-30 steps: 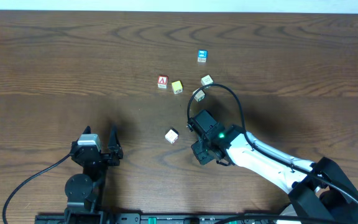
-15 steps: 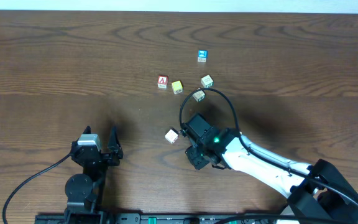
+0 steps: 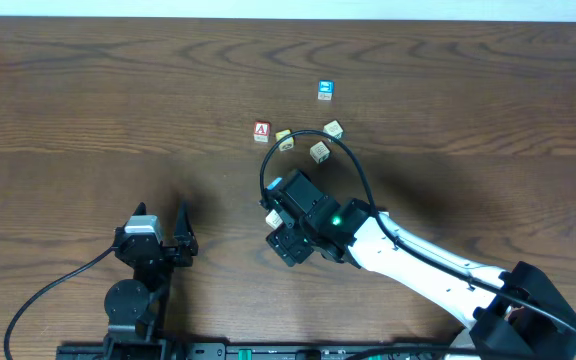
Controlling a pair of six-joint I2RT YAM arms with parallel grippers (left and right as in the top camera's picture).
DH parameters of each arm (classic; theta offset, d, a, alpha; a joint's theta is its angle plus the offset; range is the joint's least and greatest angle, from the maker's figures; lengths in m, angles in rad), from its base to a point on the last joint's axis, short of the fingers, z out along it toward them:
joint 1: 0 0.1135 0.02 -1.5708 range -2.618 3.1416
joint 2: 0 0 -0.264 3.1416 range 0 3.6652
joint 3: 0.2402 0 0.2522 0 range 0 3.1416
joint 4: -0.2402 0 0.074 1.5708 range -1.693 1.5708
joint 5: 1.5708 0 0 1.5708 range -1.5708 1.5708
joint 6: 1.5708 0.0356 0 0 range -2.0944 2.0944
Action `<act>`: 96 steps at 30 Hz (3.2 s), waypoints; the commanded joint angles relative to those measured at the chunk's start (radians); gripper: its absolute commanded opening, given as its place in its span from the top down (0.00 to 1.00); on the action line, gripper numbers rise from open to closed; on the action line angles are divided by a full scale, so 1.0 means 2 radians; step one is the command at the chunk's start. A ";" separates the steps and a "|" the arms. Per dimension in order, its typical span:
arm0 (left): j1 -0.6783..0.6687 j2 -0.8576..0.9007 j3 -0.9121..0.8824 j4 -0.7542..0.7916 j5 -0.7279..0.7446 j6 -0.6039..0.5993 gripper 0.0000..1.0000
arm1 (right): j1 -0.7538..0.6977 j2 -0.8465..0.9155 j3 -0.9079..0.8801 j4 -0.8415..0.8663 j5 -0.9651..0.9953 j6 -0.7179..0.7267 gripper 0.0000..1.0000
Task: Lift 5 blocks
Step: 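Lower the right gripper and grasp the green-topped 7 L block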
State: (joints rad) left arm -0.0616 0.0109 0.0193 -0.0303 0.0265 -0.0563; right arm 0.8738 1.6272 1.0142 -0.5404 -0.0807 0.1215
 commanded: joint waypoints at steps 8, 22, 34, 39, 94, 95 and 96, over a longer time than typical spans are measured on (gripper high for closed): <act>0.002 -0.003 -0.008 -0.020 -0.010 -0.004 0.29 | 0.005 0.069 0.012 0.061 -0.003 -0.072 0.18; 0.002 -0.003 -0.008 -0.020 -0.010 -0.004 0.29 | 0.005 0.139 0.098 0.055 0.016 -0.086 0.28; 0.002 -0.003 -0.008 -0.020 -0.010 -0.004 0.29 | 0.005 0.139 0.109 0.009 0.034 -0.086 0.41; 0.002 -0.003 -0.008 -0.020 -0.010 -0.004 0.29 | 0.005 0.139 0.109 -0.001 0.035 -0.086 0.48; 0.002 -0.003 -0.008 -0.020 -0.010 -0.004 0.29 | 0.014 0.141 0.108 -0.026 0.033 -0.067 0.62; 0.002 -0.003 -0.008 -0.020 -0.010 -0.004 0.29 | 0.014 0.143 0.108 -0.025 0.035 -0.067 0.61; 0.002 -0.003 -0.008 -0.020 -0.010 -0.004 0.29 | 0.016 0.146 0.108 -0.023 0.037 -0.067 0.62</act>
State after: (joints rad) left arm -0.0616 0.0109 0.0193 -0.0303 0.0269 -0.0563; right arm 0.8925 1.8984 1.2186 -0.5926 -0.0250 -0.0219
